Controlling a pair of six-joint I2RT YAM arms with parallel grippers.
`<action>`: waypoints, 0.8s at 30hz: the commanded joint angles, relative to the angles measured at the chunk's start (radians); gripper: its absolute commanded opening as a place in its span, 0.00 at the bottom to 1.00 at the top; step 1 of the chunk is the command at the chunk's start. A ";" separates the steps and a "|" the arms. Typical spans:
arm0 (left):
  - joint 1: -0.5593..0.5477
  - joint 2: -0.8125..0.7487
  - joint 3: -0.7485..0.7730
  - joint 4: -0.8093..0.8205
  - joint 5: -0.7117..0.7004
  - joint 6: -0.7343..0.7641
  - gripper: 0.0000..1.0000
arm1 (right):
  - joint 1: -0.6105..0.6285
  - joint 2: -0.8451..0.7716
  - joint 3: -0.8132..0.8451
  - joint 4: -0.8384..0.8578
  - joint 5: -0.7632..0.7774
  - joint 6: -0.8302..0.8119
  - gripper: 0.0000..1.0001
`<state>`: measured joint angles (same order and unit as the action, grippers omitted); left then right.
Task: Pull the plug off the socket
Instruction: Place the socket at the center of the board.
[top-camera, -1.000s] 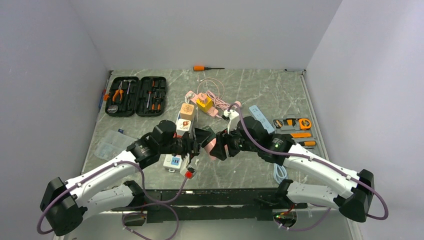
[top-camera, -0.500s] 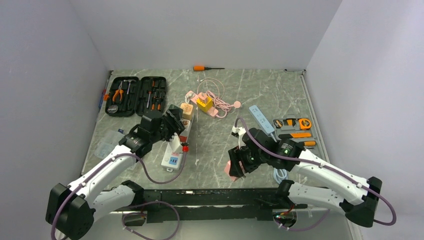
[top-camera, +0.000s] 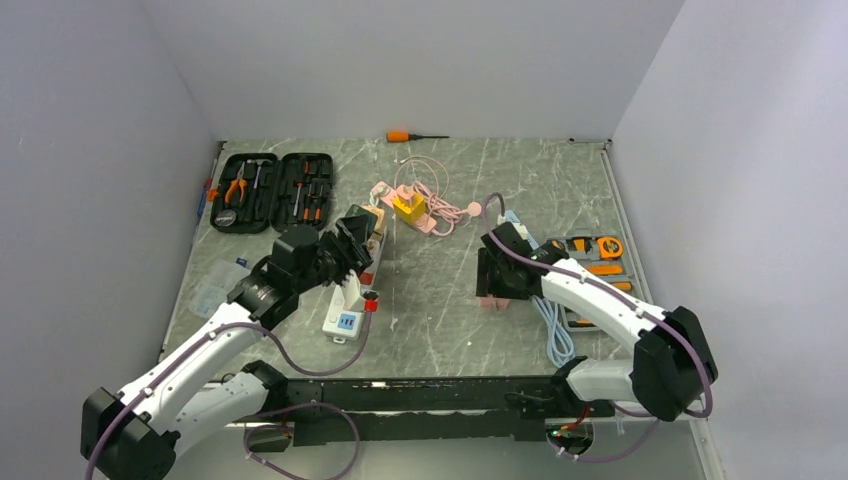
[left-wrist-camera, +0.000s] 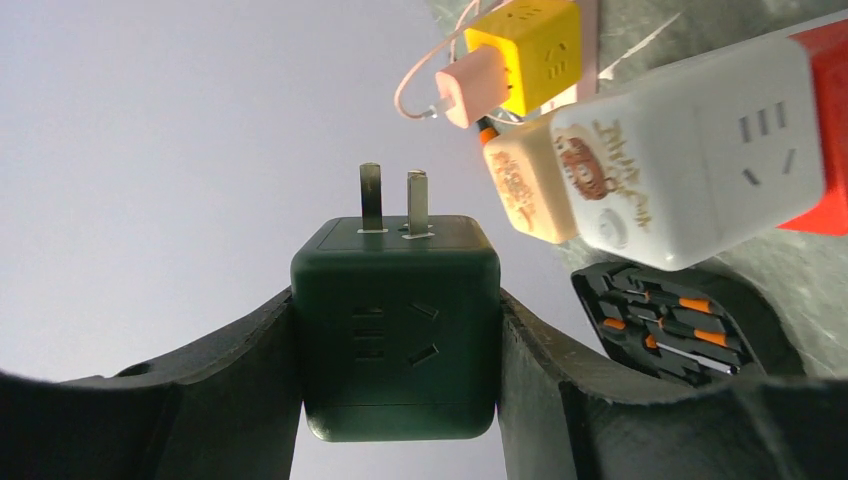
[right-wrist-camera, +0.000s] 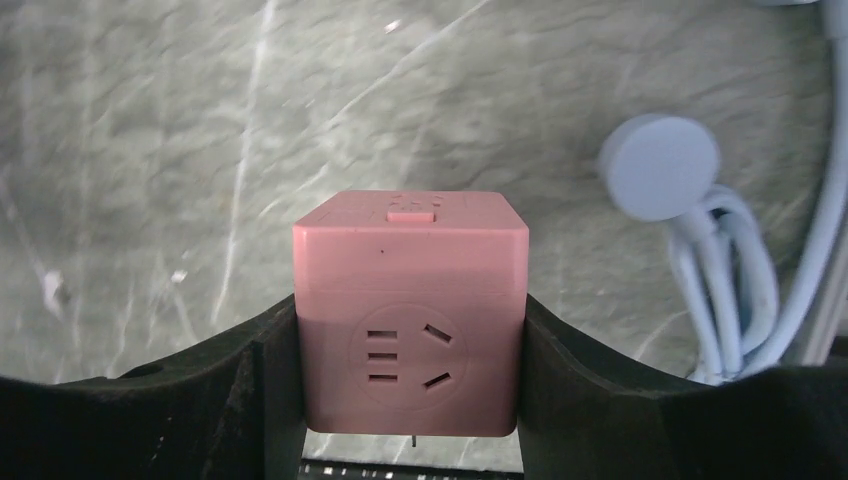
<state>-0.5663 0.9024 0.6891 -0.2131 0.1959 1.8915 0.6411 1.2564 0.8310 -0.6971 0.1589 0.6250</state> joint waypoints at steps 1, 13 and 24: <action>-0.001 -0.050 0.066 0.061 0.049 -0.042 0.00 | -0.056 0.046 -0.007 0.115 0.106 0.023 0.00; -0.224 -0.061 0.038 -0.017 0.094 0.002 0.00 | -0.126 0.205 -0.021 0.199 0.189 0.083 0.43; -0.428 0.253 0.137 -0.049 0.124 -0.237 0.00 | -0.136 0.043 0.081 0.131 0.206 0.056 0.93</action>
<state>-0.9432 1.0630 0.7368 -0.2607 0.2760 1.7596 0.5167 1.4078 0.8246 -0.5434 0.3244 0.6865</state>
